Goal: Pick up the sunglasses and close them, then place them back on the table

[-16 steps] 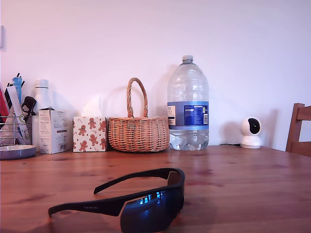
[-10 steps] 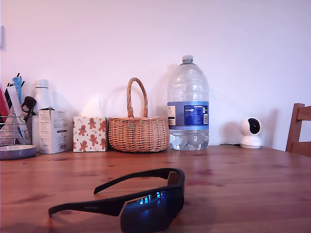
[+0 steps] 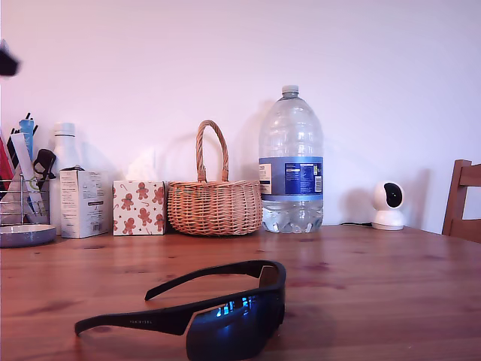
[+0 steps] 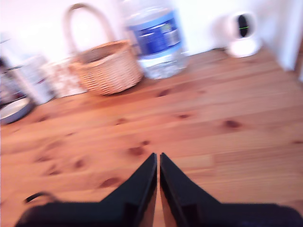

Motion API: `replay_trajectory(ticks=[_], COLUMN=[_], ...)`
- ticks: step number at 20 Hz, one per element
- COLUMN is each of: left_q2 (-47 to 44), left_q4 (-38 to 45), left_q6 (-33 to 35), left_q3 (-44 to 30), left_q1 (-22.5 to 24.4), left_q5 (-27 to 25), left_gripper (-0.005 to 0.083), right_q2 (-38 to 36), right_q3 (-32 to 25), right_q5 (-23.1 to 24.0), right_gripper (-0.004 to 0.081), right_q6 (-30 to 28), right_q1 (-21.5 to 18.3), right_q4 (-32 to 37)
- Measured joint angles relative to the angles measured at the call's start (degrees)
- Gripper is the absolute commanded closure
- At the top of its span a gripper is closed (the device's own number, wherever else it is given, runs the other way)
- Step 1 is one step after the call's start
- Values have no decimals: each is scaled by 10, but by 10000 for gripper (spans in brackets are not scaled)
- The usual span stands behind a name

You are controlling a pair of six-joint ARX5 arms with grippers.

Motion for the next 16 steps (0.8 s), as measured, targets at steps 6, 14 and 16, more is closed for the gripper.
replay_trajectory(ticks=[6,14,16], left_q2=[222,395,444], left_q4=[-160,-99,-117], left_q6=[9,-72,-99], left_q3=[183,259,283], left_q1=[-122,-247,-265], left_q5=[-55,-102,-112], left_gripper=[795,714,570], right_q2=[0,0,0], right_q3=[0,0,0], right_q5=[36,47,47], right_gripper=[781,781,781], right_q6=[0,0,0], right_q1=[32,35,35], right_q4=[-2,-2,-2])
